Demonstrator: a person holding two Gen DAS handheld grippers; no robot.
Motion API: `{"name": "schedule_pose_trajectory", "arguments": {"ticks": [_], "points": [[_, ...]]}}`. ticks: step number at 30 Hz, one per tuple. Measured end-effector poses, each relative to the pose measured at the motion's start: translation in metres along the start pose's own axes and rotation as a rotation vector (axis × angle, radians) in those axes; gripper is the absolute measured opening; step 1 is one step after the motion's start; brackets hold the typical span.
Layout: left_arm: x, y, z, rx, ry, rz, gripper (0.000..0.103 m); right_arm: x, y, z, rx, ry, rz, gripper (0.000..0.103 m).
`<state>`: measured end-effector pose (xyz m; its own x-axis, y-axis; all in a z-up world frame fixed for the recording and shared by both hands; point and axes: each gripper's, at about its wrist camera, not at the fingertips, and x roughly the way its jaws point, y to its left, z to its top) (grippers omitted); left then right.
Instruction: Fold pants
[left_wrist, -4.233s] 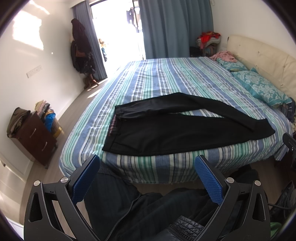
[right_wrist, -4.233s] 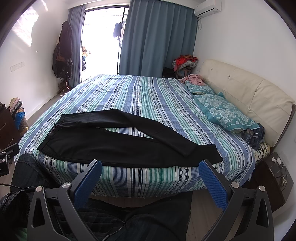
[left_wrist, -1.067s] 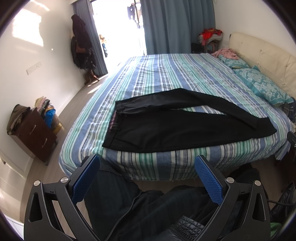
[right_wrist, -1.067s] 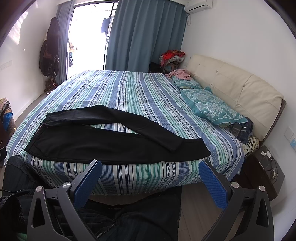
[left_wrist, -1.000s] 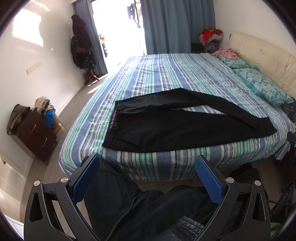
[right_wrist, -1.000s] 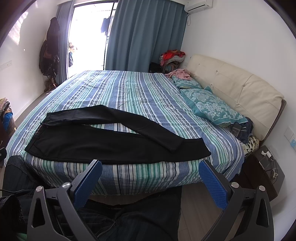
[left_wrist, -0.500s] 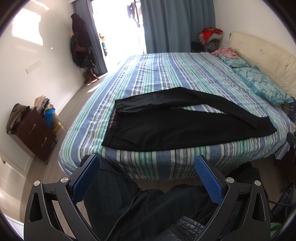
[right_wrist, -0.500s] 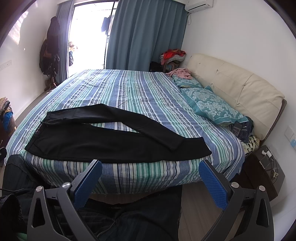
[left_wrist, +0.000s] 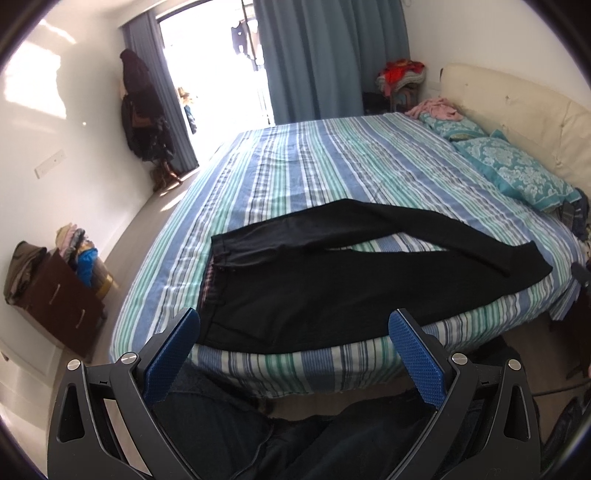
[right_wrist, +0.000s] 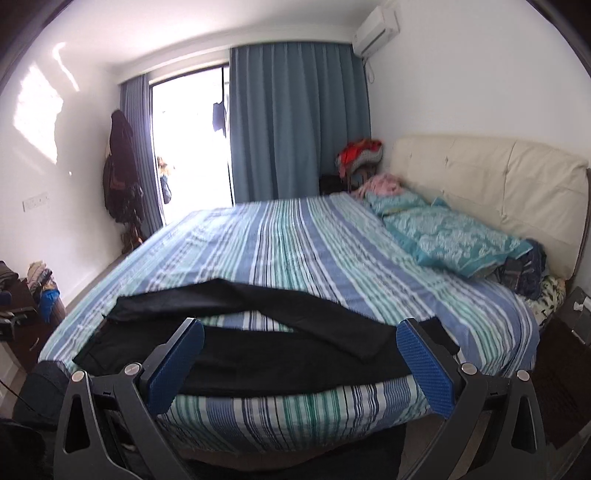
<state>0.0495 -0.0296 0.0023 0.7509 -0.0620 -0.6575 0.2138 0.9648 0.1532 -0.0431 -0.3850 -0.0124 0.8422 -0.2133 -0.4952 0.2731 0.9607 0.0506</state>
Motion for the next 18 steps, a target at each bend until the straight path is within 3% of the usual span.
{"name": "schedule_pose_trajectory", "arguments": {"ticks": [2,3,6,11,18], "points": [[0.011,-0.004,0.003,0.006,0.016,-0.005,0.102,0.055,-0.025,-0.016,-0.057,0.167,-0.032,0.098],[0.017,-0.007,0.003,0.007,0.028,-0.005,0.102,0.077,-0.034,-0.026,-0.104,0.223,-0.068,0.088],[0.043,-0.011,0.001,-0.002,0.094,0.000,0.102,0.129,-0.054,-0.052,-0.219,0.357,-0.085,0.073],[0.086,-0.009,-0.003,-0.063,0.225,-0.008,0.102,0.200,-0.076,-0.067,-0.302,0.427,-0.090,0.067],[0.120,-0.011,0.001,-0.081,0.311,0.038,0.102,0.292,-0.081,-0.073,-0.532,0.510,-0.148,0.065]]}}
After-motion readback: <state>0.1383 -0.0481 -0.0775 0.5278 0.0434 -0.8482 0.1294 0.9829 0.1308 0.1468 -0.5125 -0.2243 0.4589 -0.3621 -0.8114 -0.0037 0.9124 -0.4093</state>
